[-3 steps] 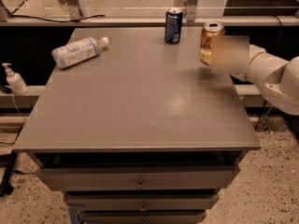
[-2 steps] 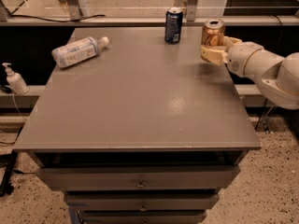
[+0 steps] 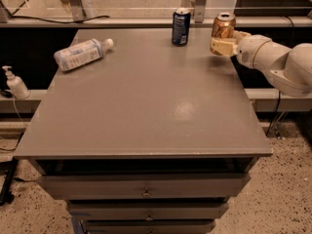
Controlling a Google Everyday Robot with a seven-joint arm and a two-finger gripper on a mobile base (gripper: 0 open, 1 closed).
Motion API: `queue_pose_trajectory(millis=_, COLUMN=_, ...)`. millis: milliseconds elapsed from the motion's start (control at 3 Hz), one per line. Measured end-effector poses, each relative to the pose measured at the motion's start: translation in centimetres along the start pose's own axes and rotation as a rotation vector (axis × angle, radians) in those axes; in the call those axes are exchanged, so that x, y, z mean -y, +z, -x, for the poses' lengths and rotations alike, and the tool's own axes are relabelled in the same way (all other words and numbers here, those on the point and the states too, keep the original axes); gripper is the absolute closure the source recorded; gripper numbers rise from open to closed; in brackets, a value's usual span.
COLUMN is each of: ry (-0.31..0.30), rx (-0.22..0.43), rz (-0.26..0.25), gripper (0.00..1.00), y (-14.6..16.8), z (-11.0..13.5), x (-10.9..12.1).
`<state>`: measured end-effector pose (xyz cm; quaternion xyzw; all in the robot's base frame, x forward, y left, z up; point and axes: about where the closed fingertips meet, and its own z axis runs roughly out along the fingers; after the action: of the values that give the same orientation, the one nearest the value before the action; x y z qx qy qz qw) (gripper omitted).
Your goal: Move orange can near pepsi can
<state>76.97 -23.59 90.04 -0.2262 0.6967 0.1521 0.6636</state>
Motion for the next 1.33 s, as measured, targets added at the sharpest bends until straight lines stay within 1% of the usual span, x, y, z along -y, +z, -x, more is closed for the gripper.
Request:
queue_pose_trajectory(millis=333, ry=0.052, rx=0.015, rz=0.044, gripper=1.0, y=2.6, z=-0.4, x=0.3)
queue_pose_trajectory(millis=667, ry=0.097, rx=0.018, rz=0.103, gripper=1.0, y=5.0, z=-1.1, x=-0.5)
queue_pose_trajectory(millis=1000, ry=0.104, rx=0.016, rz=0.151, gripper=1.0, y=6.7, z=-1.6, x=-1.4)
queue_pose_trajectory(millis=1333, ry=0.075, rx=0.007, rz=0.175, gripper=1.0, y=7.8, z=-1.8, x=-1.7)
